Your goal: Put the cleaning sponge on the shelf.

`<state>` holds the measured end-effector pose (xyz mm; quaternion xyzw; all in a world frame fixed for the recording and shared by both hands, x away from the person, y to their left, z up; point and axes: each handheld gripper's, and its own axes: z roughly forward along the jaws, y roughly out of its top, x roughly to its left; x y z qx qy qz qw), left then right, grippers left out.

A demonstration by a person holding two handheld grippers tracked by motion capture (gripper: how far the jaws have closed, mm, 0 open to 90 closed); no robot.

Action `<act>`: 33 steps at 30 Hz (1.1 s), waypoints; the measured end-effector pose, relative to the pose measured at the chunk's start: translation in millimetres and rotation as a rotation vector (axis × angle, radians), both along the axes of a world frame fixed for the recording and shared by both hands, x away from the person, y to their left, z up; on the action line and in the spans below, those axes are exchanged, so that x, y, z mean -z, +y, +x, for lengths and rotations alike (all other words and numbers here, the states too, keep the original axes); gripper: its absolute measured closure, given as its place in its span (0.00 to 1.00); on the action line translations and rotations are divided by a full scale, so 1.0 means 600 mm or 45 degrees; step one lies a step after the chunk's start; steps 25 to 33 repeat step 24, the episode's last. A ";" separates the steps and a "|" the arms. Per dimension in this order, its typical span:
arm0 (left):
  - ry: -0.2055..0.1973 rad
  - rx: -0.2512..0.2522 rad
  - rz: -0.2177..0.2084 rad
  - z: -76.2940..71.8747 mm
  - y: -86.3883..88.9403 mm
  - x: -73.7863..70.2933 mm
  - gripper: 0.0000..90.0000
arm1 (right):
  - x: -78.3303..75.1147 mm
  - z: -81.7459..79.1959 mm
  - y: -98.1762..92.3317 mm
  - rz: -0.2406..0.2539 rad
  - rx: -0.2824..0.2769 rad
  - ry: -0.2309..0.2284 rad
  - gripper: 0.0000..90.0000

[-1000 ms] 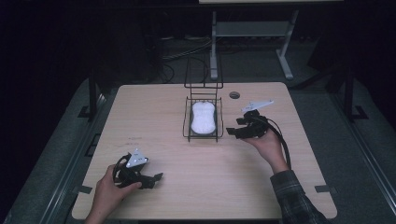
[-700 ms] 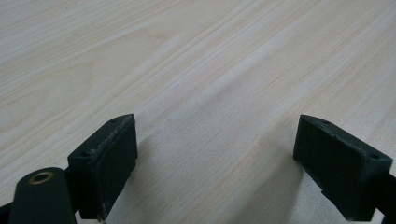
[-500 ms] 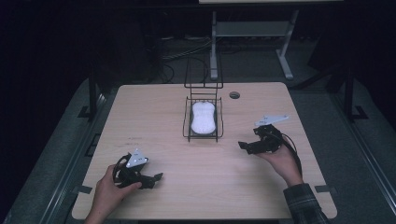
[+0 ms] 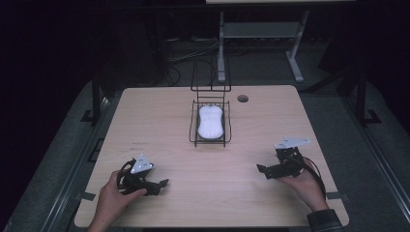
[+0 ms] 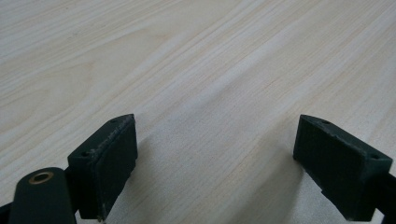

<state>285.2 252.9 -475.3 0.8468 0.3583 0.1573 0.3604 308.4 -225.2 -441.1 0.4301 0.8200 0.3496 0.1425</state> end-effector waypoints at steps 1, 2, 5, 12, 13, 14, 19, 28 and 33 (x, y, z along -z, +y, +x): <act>0.002 -0.002 -0.002 0.000 0.000 0.000 0.14 | 0.003 -0.004 -0.003 -0.005 0.005 -0.005 0.03; 0.002 -0.002 -0.002 0.000 0.000 0.000 0.14 | 0.008 -0.010 -0.008 -0.013 0.016 -0.005 0.03; 0.000 0.000 0.000 0.000 0.000 0.000 0.14 | 0.019 -0.021 -0.019 -0.017 0.034 0.011 0.03; 0.000 0.000 0.000 0.000 0.000 0.000 0.14 | 0.052 -0.041 -0.042 -0.068 0.066 0.011 0.03; 0.000 0.000 0.000 0.000 0.000 0.000 0.14 | 0.056 -0.044 -0.043 -0.078 0.077 0.014 0.03; 0.000 0.000 0.000 0.000 0.000 0.000 0.14 | 0.062 -0.047 -0.045 -0.087 0.075 0.010 0.02; 0.000 0.000 0.000 0.000 0.000 0.000 0.14 | 0.070 -0.056 -0.052 -0.036 0.087 -0.034 0.02; -0.001 -0.001 0.000 0.000 0.000 0.000 0.14 | 0.070 -0.056 -0.052 -0.037 0.087 -0.034 0.02; -0.001 -0.001 0.000 0.000 0.000 0.000 0.14 | 0.070 -0.056 -0.052 -0.037 0.087 -0.034 0.02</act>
